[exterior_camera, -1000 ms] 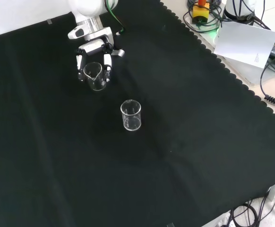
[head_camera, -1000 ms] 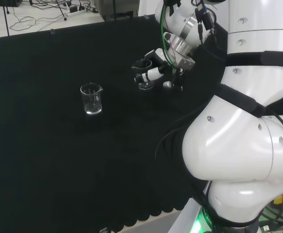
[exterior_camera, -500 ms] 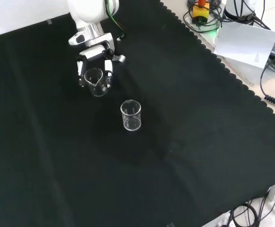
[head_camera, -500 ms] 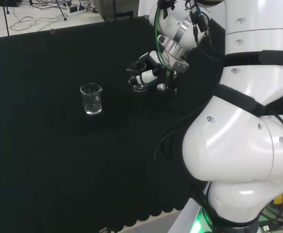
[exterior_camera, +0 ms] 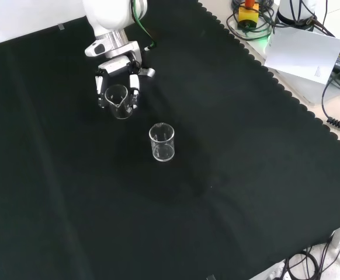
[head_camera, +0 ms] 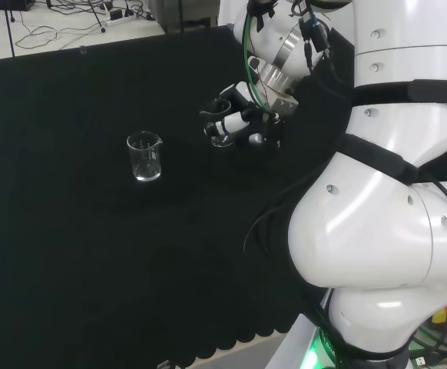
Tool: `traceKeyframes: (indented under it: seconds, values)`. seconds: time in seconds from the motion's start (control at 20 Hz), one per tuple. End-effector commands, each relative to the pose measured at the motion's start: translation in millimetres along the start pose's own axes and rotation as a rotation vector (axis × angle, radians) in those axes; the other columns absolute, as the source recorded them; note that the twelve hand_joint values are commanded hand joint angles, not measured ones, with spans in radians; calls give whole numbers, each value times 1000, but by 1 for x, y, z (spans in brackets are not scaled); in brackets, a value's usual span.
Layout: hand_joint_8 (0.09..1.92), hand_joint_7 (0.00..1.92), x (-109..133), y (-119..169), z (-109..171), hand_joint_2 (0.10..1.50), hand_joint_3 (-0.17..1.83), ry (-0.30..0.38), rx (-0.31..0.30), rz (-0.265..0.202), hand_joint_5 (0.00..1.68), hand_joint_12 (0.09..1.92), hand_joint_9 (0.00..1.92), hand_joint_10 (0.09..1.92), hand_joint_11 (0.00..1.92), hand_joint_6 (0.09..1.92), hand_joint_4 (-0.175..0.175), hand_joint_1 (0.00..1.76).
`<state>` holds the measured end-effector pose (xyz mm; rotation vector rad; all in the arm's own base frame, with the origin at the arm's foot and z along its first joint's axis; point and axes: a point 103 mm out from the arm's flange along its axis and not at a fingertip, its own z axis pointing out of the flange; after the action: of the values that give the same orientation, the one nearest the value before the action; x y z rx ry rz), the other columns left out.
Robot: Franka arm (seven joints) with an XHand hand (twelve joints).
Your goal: Place the beaker back on the table.
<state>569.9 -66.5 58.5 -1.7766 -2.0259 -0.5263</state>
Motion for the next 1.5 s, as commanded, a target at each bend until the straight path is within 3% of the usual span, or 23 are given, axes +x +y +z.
traceKeyframes:
  seconds: [0.05,0.3,0.45,0.7,0.8,0.9,1.0,1.1,1.2,1.3,1.5]
  values:
    - [87,1653,-8,-6,-4,745,511,-22,8,5,1257,754,1537,352,1262,642,-55,1170]
    - [87,1626,-16,-13,-8,773,466,-31,20,10,1242,779,1513,350,1237,651,-62,1168]
    - [87,1593,-17,-14,-7,826,377,-32,30,14,1217,821,1483,344,1198,670,-44,1158]
    - [87,1522,-17,-14,-2,928,197,-33,61,24,1178,920,1419,323,1082,700,37,1125]
    - [87,1458,-17,-14,0,968,132,-34,75,28,1149,1008,1368,325,961,738,96,1099]
    - [87,1357,-16,-14,0,922,89,-37,85,31,1014,1129,1264,368,772,723,17,1042]
    - [87,1288,-15,-14,0,863,132,-44,93,30,919,1213,1149,478,641,738,-21,1009]
    - [87,1263,-14,-14,-1,780,281,-47,99,27,884,1249,1088,571,596,756,-29,999]
    - [87,1091,-13,-14,-3,686,381,-48,99,24,680,1307,890,566,394,739,-42,963]
    - [87,992,-10,-14,-6,633,433,-57,97,17,541,1344,772,585,275,743,-48,938]
    - [87,929,-5,-13,-13,601,455,-68,83,6,450,1355,705,596,203,724,-50,918]
